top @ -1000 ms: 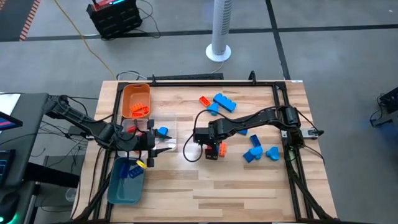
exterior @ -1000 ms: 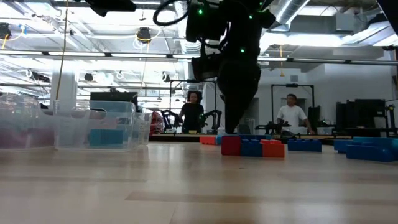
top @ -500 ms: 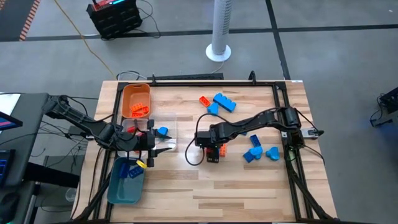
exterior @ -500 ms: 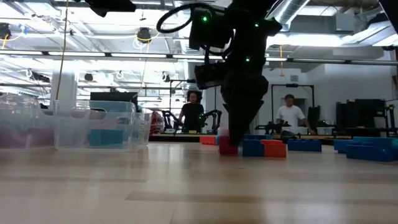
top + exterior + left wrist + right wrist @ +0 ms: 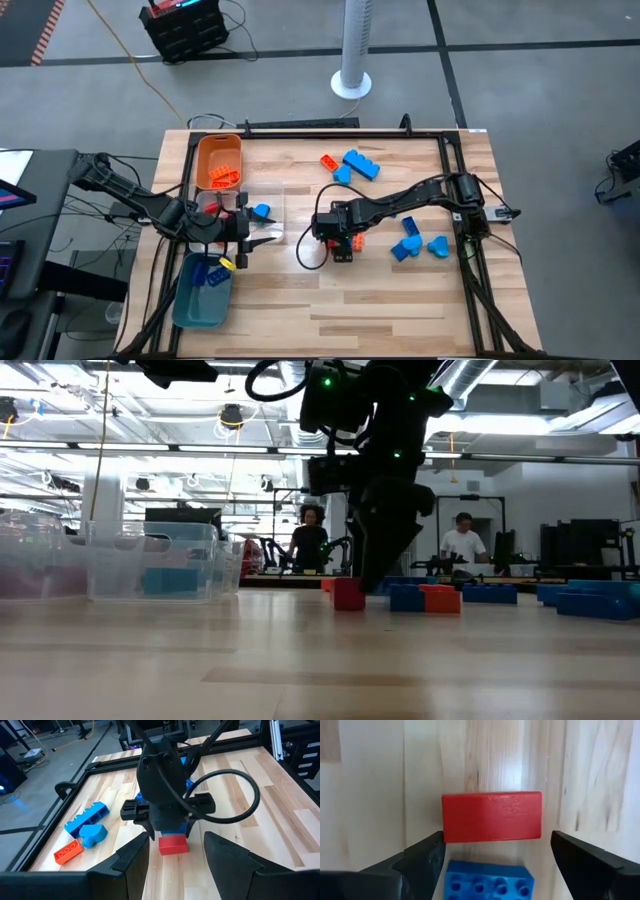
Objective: Sort blocks
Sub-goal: Put the red block into the left transparent bin
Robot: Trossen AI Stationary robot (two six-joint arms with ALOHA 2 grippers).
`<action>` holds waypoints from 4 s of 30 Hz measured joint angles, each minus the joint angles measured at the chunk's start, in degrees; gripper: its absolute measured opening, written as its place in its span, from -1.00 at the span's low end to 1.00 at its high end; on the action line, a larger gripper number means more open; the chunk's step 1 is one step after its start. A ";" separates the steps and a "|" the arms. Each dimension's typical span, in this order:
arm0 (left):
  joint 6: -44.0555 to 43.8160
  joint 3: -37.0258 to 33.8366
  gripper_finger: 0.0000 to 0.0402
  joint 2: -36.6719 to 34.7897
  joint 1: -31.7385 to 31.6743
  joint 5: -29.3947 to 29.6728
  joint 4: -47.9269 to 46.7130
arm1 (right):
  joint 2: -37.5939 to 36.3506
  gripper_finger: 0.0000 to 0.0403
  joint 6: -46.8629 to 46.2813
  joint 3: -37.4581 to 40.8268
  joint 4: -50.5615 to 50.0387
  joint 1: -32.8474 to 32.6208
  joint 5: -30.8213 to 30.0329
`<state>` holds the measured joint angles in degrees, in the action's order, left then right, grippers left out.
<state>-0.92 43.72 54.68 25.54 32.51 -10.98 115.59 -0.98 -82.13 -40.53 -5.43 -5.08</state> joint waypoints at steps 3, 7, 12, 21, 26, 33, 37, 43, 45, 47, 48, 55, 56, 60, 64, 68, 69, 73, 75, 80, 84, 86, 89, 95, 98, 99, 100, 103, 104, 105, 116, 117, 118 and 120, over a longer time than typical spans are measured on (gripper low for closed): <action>-0.21 0.00 -0.09 0.00 0.00 0.00 -0.08 | 0.00 0.82 6.87 -0.78 -1.70 -0.74 -1.78; -0.21 0.00 -0.09 0.00 0.00 0.00 -0.13 | -0.14 0.82 17.72 -3.41 -4.99 -2.17 -4.49; -0.21 0.00 -0.09 0.00 0.00 0.00 -0.19 | -0.12 0.82 40.24 -3.60 -5.03 -4.33 -5.64; -0.21 0.00 -0.09 0.00 0.00 0.00 -0.39 | 0.00 0.82 61.98 -3.60 -0.35 -5.42 -5.62; -0.21 0.00 -0.09 0.00 0.00 0.00 -0.39 | 0.00 0.82 62.98 -3.60 0.31 -3.77 -5.59; -0.21 0.00 -0.09 0.00 -0.02 0.00 -0.81 | 0.00 0.75 64.73 -2.86 1.36 -2.60 -4.03; -0.21 0.00 -0.09 0.00 -0.02 0.00 -0.81 | 0.02 0.65 66.19 -0.09 3.96 -3.09 -3.78; -0.21 0.00 -0.09 0.00 -0.01 0.02 -1.29 | 0.04 0.53 66.68 1.58 7.39 -3.59 -3.73; -0.21 0.00 -0.09 0.00 0.00 0.01 -1.25 | 0.04 0.49 65.69 1.58 7.45 -3.48 -3.61; -0.21 0.00 -0.09 0.00 -0.01 0.01 -1.24 | 0.04 0.44 65.69 1.73 7.37 -3.11 -3.36; -0.21 0.00 -0.09 0.00 0.00 0.02 -1.27 | 0.04 0.41 65.69 1.93 7.37 -2.95 -3.08; -0.42 0.00 -0.09 0.00 -0.02 0.02 -1.68 | 0.04 0.19 65.32 2.08 6.76 -2.19 -2.29; -0.42 0.00 -0.09 0.00 0.00 0.00 -1.68 | 0.04 0.14 65.31 2.08 6.75 -2.18 -2.24; -0.42 0.00 -0.09 0.00 0.00 0.01 -1.68 | 0.04 -0.11 63.11 2.08 6.75 -1.87 -2.10; -0.42 0.00 -0.09 0.00 -0.02 0.02 -1.68 | -0.05 -0.36 61.47 2.06 6.02 -1.61 -2.17; -0.45 0.00 -0.09 0.00 -0.01 0.01 -1.67 | -0.09 -0.47 59.02 2.01 6.07 -1.21 -2.23; -0.44 0.00 -0.09 0.00 -0.02 0.02 -1.68 | -0.09 -0.47 57.97 2.01 6.13 -1.18 -2.21; -0.58 0.00 -0.09 0.00 -0.01 0.00 -2.03 | -0.09 -0.45 55.50 2.01 6.53 -1.14 -2.30; -0.76 0.00 -0.09 0.00 -0.01 0.00 -2.49 | -0.16 -0.44 55.43 2.01 6.51 -1.16 -2.52; -0.90 0.00 -0.09 0.00 -0.02 0.00 -2.60 | -0.14 -0.44 54.81 -0.79 4.35 -1.16 -2.63; -1.85 0.00 -0.09 0.00 -0.02 0.02 -3.77 | -0.16 -0.44 53.46 -4.85 0.81 -1.15 -4.16; -1.95 0.00 -0.09 0.07 -0.10 0.22 -4.49 | -0.16 -0.44 51.68 -7.18 -1.84 -0.77 -4.16; -1.83 -1.64 -0.09 0.07 -1.00 1.90 -4.34 | -0.18 -0.44 47.33 -10.44 -6.15 -0.13 -4.13; 0.96 -7.00 -0.09 0.13 -5.65 5.22 -0.33 | -0.18 -0.46 32.86 -13.99 -12.16 1.13 -4.33; 1.06 -7.30 -0.09 0.11 -7.24 6.55 1.80 | -0.18 -0.46 26.81 -14.14 -13.34 1.99 -4.49; 1.10 -7.30 -0.09 0.09 -7.37 6.56 2.37 | -0.18 -0.46 25.83 -14.14 -13.69 2.30 -4.51; 1.08 -7.30 -0.09 0.09 -7.41 6.56 2.69 | -0.18 -0.46 25.14 -14.14 -13.89 2.60 -4.51; 0.20 -7.30 -0.09 0.09 -7.39 5.11 3.06 | -0.18 -0.47 24.79 -14.14 -13.51 3.30 -4.57; -0.43 -7.31 -0.09 0.09 -7.40 4.67 2.97 | -0.18 -0.47 25.05 -14.14 -13.00 3.51 -4.59; -1.01 -7.32 -0.09 0.09 -7.46 4.33 2.95 | -0.19 -0.47 25.32 -14.14 -12.27 3.78 -4.59; 1.24 -7.41 -0.09 2.52 -9.56 4.36 3.74 | -9.84 -0.47 22.81 -14.14 3.46 6.46 0.28; 1.87 -7.41 -0.09 2.92 -9.81 4.70 5.11 | -11.11 -0.47 21.97 -13.76 6.40 6.68 2.35; 2.51 -7.41 -0.09 3.45 -9.96 4.91 6.53 | -12.23 -0.47 21.24 -12.81 9.74 6.75 4.93; 3.83 -7.41 -0.09 4.72 -10.25 5.01 8.71 | -13.91 -0.47 20.49 -10.65 16.22 6.73 8.11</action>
<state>2.91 36.32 59.39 15.29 37.53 -2.27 101.69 19.51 -92.79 -24.31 1.30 3.03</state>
